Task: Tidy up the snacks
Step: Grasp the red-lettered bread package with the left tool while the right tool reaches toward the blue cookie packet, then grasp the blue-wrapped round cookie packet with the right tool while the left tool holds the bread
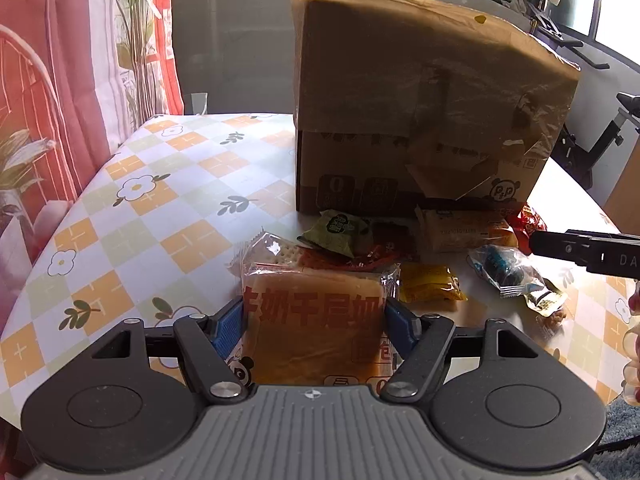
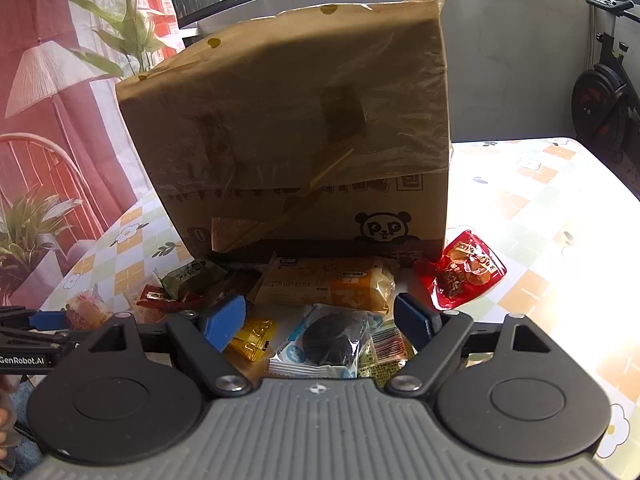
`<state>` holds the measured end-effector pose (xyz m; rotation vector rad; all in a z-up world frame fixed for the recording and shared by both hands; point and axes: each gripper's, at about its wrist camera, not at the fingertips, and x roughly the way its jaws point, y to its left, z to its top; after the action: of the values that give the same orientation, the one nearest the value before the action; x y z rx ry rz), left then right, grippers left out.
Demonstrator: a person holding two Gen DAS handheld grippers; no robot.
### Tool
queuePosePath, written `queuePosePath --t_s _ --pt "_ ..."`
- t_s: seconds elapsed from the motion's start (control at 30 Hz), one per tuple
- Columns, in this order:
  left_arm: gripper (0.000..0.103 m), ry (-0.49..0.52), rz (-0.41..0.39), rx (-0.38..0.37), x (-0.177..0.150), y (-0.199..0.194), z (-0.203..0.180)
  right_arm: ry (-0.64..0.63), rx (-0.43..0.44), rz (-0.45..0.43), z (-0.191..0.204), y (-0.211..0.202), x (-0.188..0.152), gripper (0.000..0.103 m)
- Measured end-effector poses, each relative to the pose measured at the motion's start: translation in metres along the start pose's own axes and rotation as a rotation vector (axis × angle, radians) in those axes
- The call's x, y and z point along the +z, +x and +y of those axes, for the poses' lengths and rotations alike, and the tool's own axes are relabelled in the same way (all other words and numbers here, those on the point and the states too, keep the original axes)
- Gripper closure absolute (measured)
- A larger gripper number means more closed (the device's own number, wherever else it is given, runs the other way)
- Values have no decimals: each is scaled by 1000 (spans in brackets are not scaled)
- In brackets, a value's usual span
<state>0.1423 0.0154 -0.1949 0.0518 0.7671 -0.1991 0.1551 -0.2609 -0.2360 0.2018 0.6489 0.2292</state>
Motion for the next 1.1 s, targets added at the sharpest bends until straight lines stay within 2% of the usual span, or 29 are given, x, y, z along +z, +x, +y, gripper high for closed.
queuePosePath --t_s 0.17,0.27,0.37,0.53,0.6,0.93,1.1 --pt "28 -10 -52 -12 5 -7 -7 -70 26 13 11 6 -7 27" --pt "28 -27 -57 -4 5 -7 -4 -121 -4 8 17 7 -10 37" --pt "28 -37 -65 14 4 -7 -2 -109 -10 24 12 11 -12 41" --pt "28 -38 -91 34 3 -11 -1 -4 -5 74 3 19 -8 40" --pt "28 -44 -96 35 3 -11 0 26 5 64 2 20 -2 40" --pt "28 -84 -120 63 8 -15 12 63 -60 33 6 46 31 40" --pt "28 -134 -150 86 16 -19 28 42 -17 41 12 48 33 39"
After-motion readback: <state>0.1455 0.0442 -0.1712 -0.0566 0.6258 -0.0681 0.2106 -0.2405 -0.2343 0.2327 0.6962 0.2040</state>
